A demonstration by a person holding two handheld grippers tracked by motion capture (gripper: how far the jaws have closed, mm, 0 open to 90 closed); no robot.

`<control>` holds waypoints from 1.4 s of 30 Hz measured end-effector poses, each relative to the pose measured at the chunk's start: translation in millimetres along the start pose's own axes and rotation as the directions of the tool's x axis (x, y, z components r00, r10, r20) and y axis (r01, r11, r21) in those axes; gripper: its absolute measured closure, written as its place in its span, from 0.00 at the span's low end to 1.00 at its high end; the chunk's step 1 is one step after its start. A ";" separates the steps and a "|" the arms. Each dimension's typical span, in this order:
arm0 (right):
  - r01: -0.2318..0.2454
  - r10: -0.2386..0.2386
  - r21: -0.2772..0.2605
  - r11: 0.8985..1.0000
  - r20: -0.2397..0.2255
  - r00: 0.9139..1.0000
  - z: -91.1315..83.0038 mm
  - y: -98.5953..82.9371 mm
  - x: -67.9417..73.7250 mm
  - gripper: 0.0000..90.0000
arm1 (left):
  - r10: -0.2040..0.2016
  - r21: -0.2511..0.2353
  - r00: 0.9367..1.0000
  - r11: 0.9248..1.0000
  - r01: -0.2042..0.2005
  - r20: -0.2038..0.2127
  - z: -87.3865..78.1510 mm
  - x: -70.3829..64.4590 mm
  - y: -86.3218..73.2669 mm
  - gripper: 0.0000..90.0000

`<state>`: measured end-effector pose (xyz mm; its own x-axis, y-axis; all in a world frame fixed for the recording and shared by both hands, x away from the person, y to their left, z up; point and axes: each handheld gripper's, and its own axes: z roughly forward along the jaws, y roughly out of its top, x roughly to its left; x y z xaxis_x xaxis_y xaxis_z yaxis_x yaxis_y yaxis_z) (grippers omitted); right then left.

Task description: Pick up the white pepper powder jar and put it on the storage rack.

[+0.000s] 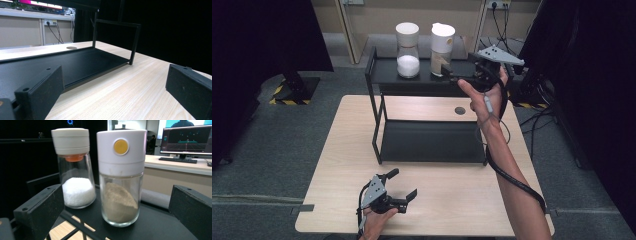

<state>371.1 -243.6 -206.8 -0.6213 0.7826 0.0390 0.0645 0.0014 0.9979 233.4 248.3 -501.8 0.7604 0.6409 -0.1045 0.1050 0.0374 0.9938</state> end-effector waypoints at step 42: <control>0.024 -0.025 -0.024 0.999 -0.070 0.997 -102.8 -115.2 0.5 0.00 | -0.003 -0.002 1.000 1.000 0.003 -0.015 0.5 -0.6 -1.2 0.01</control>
<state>283.1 -307.4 -316.5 -0.6756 0.7371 0.0172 0.0307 0.0048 0.9995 233.2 247.5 -502.9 0.7501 0.6526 -0.1065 0.1057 0.0407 0.9936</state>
